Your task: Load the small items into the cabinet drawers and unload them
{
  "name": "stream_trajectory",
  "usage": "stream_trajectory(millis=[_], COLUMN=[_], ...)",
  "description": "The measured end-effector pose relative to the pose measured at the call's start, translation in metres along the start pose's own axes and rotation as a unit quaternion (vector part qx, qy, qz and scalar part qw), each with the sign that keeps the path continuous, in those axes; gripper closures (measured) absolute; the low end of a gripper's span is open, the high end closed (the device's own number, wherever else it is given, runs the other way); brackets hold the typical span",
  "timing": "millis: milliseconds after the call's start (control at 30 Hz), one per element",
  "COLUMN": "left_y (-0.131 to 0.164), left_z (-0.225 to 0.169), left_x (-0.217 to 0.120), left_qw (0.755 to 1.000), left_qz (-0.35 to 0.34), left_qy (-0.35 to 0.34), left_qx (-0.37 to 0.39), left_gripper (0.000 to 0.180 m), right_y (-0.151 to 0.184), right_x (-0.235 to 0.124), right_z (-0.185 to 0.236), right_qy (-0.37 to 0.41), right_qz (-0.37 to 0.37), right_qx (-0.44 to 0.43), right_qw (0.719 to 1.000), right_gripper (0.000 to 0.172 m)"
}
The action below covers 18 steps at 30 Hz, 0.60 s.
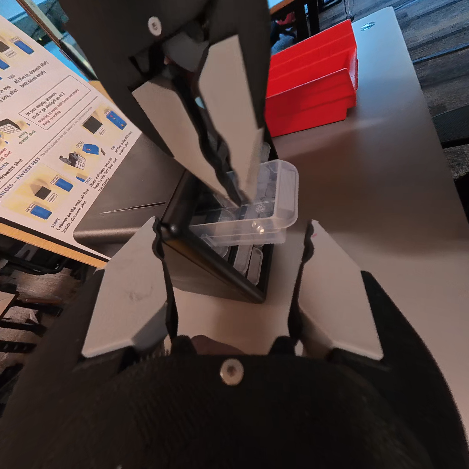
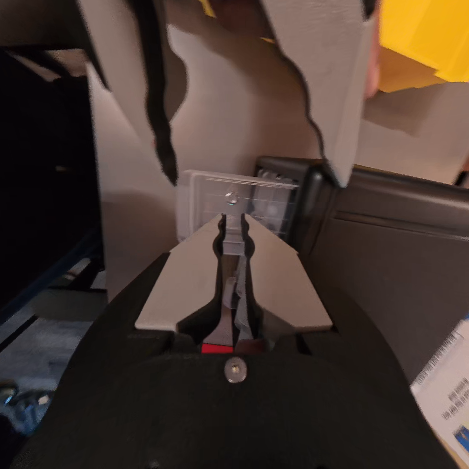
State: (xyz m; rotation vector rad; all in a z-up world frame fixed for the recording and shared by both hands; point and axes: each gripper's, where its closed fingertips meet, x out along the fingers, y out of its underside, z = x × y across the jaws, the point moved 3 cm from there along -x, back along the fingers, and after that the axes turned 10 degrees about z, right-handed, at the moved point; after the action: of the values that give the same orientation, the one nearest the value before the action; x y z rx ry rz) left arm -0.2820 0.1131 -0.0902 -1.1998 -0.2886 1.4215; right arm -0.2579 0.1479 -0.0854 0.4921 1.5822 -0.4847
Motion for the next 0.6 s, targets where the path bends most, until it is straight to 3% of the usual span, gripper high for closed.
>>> stream_trajectory(millis=[67, 200, 300, 367, 400, 500, 600], left_y=[0.000, 0.002, 0.002, 0.003, 0.004, 0.005, 0.011], left_z=[0.000, 0.002, 0.004, 0.004, 0.004, 0.004, 0.005], left_x=[-0.002, -0.004, -0.004, -0.004, -0.004, -0.005, -0.005], left_qw=[1.000, 1.000, 1.000, 1.000, 1.000, 1.000, 1.000], left_qz=[-0.001, -0.006, -0.014, -0.015, -0.012, -0.007, 0.001], left_qy=[0.005, 0.008, 0.006, 0.001, -0.002, -0.005, -0.002], left_qx=[-0.003, -0.008, -0.016, -0.016, -0.015, -0.015, -0.030], left_gripper=[0.071, 0.073, 0.076, 0.077, 0.078, 0.078, 0.077], right_y=[0.000, 0.004, -0.002, -0.003, -0.002, 0.000, -0.002], right_x=[0.003, 0.017, 0.016, 0.018, 0.018, 0.019, 0.019], right_z=[0.010, 0.012, 0.011, 0.006, 0.003, -0.006, -0.007], right_qy=[-0.033, -0.019, -0.020, -0.006, 0.005, 0.046, 0.030], right_qz=[0.006, 0.046, 0.035, 0.044, 0.045, 0.050, 0.035], right_qx=[-0.022, -0.081, -0.102, -0.097, -0.099, -0.104, -0.075], right_qw=[0.999, 0.996, 0.994, 0.994, 0.994, 0.992, 0.996], right_gripper=[0.161, 0.154, 0.151, 0.156, 0.170, 0.172, 0.172])
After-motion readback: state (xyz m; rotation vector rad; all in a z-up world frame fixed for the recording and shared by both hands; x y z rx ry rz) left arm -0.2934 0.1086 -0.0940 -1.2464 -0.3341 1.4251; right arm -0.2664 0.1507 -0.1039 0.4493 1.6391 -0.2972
